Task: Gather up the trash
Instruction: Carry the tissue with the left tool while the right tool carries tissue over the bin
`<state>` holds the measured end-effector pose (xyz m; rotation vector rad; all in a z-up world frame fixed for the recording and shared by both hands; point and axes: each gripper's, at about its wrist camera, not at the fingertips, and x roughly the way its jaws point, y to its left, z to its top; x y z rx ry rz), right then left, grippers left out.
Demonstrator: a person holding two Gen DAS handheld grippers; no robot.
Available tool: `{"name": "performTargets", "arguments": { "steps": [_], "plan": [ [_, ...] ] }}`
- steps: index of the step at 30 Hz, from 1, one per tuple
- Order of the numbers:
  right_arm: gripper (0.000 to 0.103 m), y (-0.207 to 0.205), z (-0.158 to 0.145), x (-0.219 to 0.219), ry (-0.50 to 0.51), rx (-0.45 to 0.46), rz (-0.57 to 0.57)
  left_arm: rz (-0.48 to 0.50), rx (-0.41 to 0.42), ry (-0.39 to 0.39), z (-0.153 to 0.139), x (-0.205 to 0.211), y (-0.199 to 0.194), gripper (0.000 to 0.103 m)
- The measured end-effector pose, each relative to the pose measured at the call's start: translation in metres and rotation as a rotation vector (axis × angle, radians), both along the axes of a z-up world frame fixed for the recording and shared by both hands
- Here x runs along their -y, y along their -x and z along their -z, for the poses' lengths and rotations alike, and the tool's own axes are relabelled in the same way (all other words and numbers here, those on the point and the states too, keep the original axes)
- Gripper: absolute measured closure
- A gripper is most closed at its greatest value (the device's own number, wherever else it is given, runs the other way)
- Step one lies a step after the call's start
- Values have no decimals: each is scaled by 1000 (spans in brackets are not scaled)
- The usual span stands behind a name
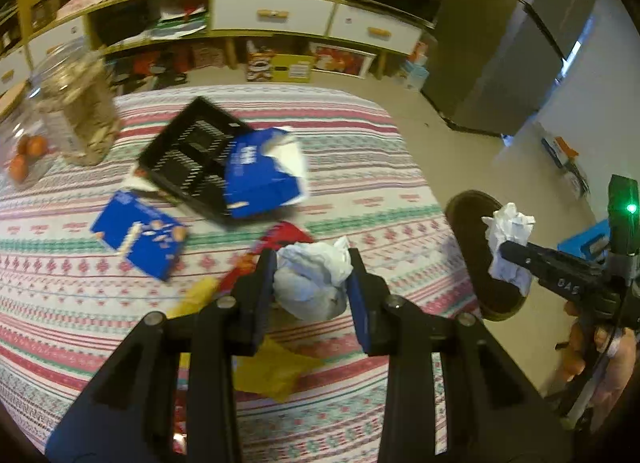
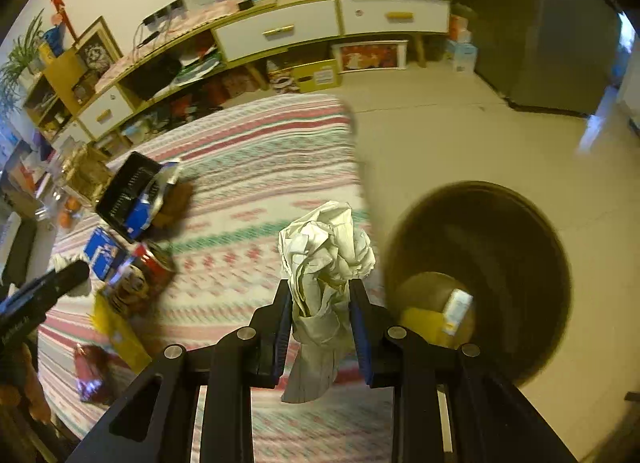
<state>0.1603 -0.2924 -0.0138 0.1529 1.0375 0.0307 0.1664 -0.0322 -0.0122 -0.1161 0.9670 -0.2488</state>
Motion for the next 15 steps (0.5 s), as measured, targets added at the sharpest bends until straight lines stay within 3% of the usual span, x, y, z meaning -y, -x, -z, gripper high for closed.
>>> {"name": "performTargets", "arguments": {
  "steps": [6, 15],
  "plan": [
    [75, 32, -8, 52, 29, 13, 57, 98, 9, -29, 6, 49, 9, 66],
    [75, 64, 2, 109, 49, -16, 122, 213, 3, -1, 12, 109, 21, 66]
  ]
}}
